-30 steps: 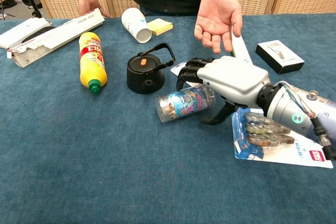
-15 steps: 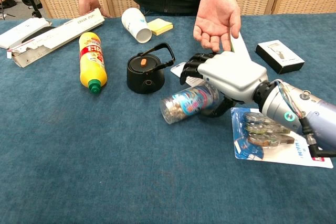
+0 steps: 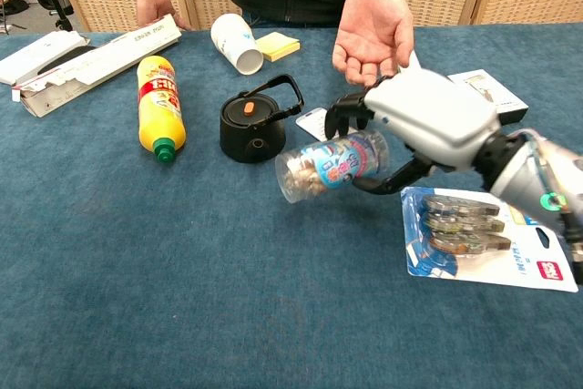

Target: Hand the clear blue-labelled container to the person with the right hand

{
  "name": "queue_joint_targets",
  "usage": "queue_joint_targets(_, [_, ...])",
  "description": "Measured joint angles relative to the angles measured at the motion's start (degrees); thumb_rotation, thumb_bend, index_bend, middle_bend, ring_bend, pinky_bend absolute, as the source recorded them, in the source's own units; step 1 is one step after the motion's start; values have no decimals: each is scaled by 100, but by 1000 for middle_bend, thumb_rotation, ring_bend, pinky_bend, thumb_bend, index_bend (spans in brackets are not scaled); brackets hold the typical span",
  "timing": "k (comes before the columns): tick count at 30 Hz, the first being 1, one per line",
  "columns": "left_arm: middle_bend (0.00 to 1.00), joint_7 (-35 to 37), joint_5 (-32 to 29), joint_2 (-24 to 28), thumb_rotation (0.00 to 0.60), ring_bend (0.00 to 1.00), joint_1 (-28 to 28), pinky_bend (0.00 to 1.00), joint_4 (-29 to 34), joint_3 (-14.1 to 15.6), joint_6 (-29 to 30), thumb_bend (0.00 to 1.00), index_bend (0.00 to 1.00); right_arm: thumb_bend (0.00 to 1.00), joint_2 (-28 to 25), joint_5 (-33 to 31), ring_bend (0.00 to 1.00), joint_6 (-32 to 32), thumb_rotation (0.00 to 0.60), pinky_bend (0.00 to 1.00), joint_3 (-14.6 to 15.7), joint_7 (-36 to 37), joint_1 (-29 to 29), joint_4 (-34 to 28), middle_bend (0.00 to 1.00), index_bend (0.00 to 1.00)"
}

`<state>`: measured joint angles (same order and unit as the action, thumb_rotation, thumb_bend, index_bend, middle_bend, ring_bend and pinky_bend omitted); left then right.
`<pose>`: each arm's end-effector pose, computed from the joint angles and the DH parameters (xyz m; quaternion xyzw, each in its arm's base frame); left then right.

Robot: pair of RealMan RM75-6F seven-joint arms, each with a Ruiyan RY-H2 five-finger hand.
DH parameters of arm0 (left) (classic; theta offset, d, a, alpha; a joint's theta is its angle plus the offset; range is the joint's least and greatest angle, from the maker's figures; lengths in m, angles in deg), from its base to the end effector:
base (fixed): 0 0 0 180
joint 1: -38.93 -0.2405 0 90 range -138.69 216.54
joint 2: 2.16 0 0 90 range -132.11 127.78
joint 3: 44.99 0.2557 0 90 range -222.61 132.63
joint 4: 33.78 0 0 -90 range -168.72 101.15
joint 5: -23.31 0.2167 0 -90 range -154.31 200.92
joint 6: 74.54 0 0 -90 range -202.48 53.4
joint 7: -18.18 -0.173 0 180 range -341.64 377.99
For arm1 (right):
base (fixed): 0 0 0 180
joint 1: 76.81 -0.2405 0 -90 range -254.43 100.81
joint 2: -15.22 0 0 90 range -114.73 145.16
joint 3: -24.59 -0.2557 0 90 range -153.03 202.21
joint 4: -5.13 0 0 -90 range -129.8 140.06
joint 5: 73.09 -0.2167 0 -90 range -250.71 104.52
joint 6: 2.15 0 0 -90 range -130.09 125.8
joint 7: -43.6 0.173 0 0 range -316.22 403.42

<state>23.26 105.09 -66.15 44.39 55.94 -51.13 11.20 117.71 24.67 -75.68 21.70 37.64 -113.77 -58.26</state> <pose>-0.3249 0.2263 0.1753 -0.5487 -0.3912 -0.4170 0.6100 -0.1292 -0.3183 -0.0696 0.7674 -0.2019 0.4950 0.3540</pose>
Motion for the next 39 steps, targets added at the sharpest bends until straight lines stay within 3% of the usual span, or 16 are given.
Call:
queue_joint_targets(5, [0, -68, 26, -14, 600, 0, 12, 59, 28, 27, -25, 0, 0, 615, -599, 170, 477, -567, 600, 304, -12, -99, 168, -781, 592, 585])
queue_joint_targets(10, [0, -124, 37, -22, 600, 0, 14, 59, 64, 46, -31, 0, 0, 620, -1159, 30, 477, -827, 600, 304, -368, -720, 286, -1735, 591, 585])
queue_joint_targets(19, [0, -151, -51, -1, 600, 0, 23, 59, 101, 34, -91, 0, 0, 646, -1288, -1693, 480, -588, 600, 304, -1329, -3150, 245, -2843, 589, 585])
queue_joint_targets(24, [0, -48, -133, 48, 600, 0, 21, 59, 101, -9, -113, 0, 0, 646, -1001, -2824, 480, -447, 600, 304, -1705, -4488, 26, -3074, 588, 585])
queue_joint_targets(27, [0, 40, -166, 82, 600, 0, 24, 59, 89, -25, -147, 0, 0, 630, -678, -3367, 480, -421, 600, 304, -1869, -4875, -147, -3022, 572, 581])
queue_joint_targets(29, [0, 85, -190, 103, 600, 0, 31, 59, 78, -38, -175, 0, 0, 573, -492, -3544, 467, -418, 600, 304, -1926, -4958, -242, -2931, 499, 502])
queue_joint_targets(30, [0, 101, -200, 109, 600, 0, 35, 59, 72, -43, -187, 0, 0, 456, -460, -3594, 418, -407, 600, 304, -1932, -4946, -257, -2902, 399, 384])
queue_joint_targets(32, [0, 131, -219, 120, 600, 0, 43, 59, 61, -52, -211, 0, 0, 123, -457, -3724, 213, -358, 600, 274, -1942, -4902, -266, -2916, 125, 98])
queue_joint_targets(33, [0, 137, -224, 124, 600, 0, 46, 59, 59, -54, -217, 0, 0, 49, -472, -3837, 148, -327, 600, 260, -1954, -4884, -269, -2965, 59, 39])
queue_joint_targets(35, [0, 144, -232, 129, 600, 0, 49, 59, 59, -56, -228, 0, 0, 0, -506, -3990, 47, -298, 600, 223, -1976, -4834, -274, -3072, 0, 0])
queue_joint_targets(39, [0, 119, -221, 123, 600, 0, 52, 59, 68, -47, -230, 0, 0, 0, -636, -3896, 1, -292, 600, 176, -1978, -4504, -271, -3230, 0, 0])
